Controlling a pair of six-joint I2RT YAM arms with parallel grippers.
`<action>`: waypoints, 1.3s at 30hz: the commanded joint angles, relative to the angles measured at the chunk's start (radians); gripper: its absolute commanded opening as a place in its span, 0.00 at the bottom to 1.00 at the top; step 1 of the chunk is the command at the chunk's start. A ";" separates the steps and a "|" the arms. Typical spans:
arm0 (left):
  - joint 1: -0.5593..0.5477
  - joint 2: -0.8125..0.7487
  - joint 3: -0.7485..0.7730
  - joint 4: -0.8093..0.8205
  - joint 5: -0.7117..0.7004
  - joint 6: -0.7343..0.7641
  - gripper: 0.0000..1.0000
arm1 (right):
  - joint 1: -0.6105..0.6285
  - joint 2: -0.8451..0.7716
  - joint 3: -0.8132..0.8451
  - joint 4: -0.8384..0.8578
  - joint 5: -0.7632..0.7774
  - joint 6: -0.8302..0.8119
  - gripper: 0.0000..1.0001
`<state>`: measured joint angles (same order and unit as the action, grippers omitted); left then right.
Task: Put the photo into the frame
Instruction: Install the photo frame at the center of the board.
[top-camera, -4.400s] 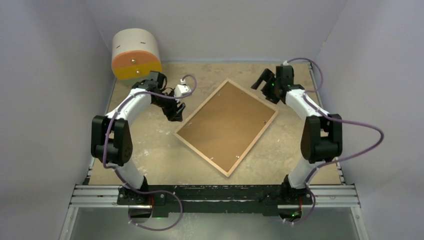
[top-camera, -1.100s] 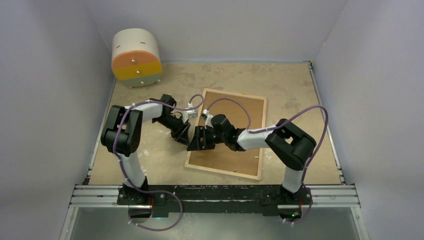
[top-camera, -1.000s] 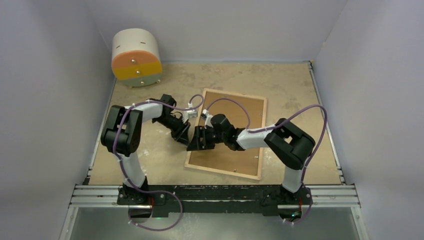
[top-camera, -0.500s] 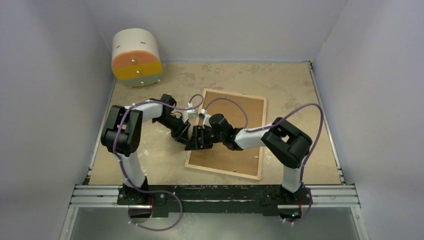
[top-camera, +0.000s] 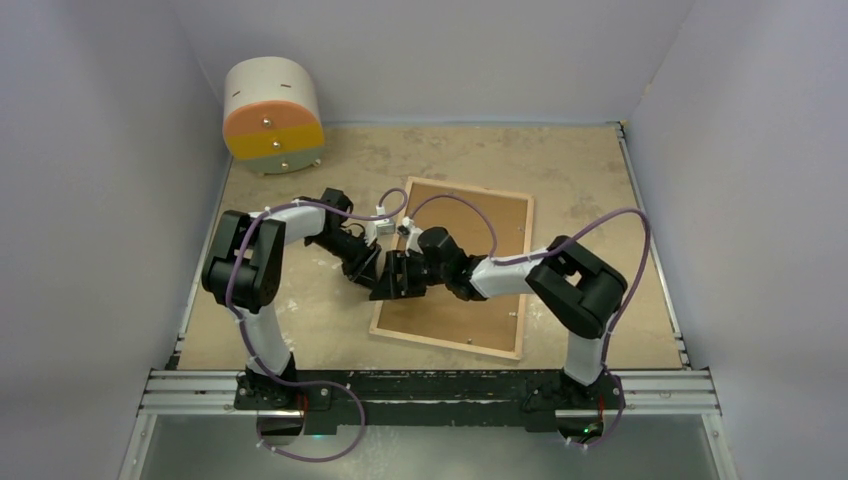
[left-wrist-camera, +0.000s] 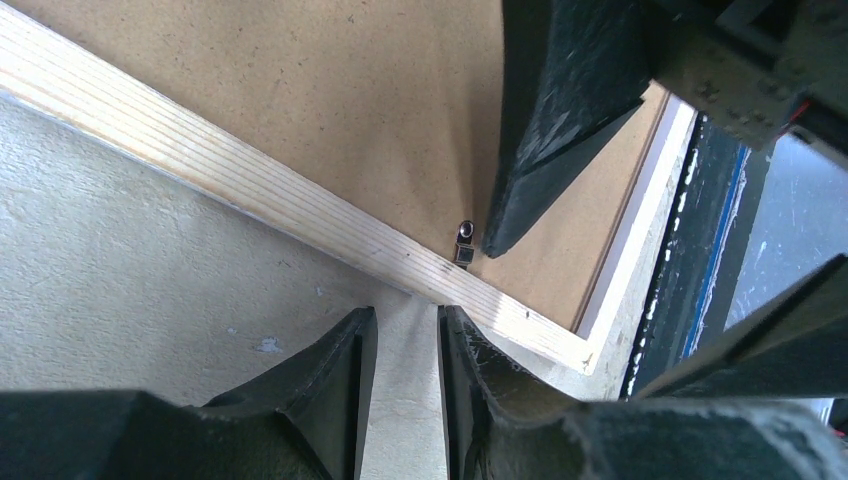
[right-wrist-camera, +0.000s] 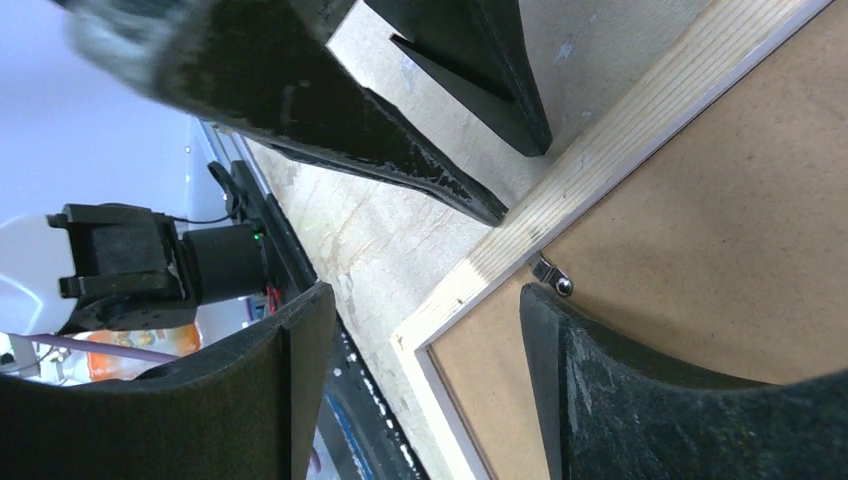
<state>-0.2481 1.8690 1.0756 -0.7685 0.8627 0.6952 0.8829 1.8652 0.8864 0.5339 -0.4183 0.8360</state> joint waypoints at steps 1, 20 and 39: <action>0.009 -0.020 0.033 0.003 -0.012 0.019 0.32 | -0.034 -0.119 0.000 -0.027 -0.025 -0.018 0.71; 0.063 0.092 0.164 0.316 0.094 -0.381 0.54 | -0.371 -0.037 0.215 -0.124 0.032 -0.108 0.75; 0.051 0.138 0.151 0.282 0.052 -0.288 0.40 | -0.375 0.285 0.462 -0.139 -0.009 -0.104 0.71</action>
<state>-0.1867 1.9972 1.2270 -0.4927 0.9237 0.3634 0.5045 2.1277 1.3106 0.3950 -0.4133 0.7422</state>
